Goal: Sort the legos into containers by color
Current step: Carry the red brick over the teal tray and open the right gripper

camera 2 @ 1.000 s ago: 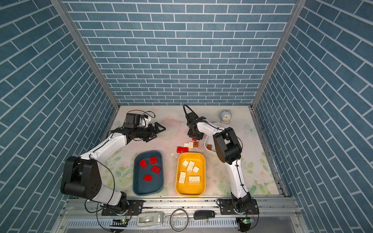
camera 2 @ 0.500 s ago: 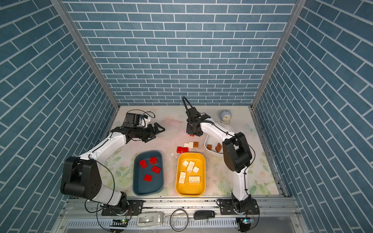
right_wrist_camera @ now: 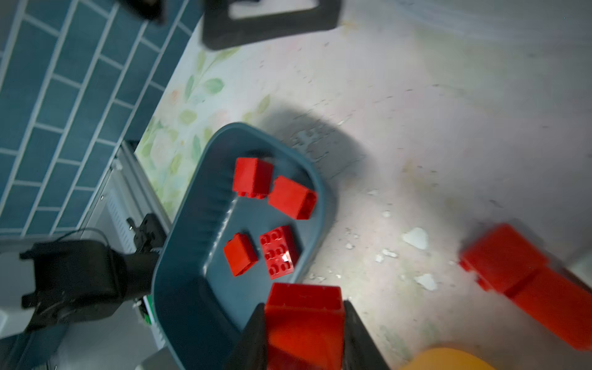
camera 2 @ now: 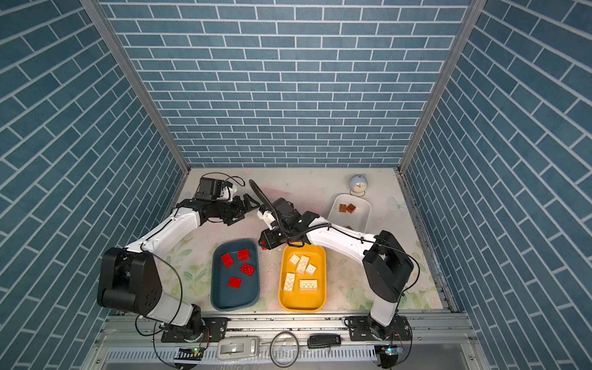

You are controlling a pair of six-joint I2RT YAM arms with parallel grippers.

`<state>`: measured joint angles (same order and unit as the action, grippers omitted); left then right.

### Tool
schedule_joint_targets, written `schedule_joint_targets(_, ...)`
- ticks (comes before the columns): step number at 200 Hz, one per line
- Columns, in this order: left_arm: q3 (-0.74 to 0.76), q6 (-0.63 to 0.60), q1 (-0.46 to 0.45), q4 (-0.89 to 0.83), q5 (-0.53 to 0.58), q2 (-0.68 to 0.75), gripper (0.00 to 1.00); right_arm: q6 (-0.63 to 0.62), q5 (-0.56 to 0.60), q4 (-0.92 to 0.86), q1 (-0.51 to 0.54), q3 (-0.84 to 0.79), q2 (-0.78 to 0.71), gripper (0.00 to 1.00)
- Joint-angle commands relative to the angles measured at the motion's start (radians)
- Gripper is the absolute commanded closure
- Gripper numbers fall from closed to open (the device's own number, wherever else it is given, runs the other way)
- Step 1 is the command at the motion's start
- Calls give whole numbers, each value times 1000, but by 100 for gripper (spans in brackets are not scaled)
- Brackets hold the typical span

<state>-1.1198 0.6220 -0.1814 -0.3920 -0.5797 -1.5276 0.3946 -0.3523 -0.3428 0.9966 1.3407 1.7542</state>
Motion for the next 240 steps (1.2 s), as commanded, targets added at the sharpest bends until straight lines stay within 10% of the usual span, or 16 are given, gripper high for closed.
schedule_joint_targets(1,-32,4,6,-16,15,-13,2,-98,-53,96,54,27,51,82)
schedule_joint_targets(60,-25,-6,7,-28,13,2,1,-162,28,122,104,97,197,80)
schedule_joint_targets(116,-11,-6,7,-24,5,6,2,-193,62,114,105,127,235,56)
schedule_joint_targets(240,-18,-28,7,-63,-21,32,2,-277,115,-170,-85,-75,-146,43)
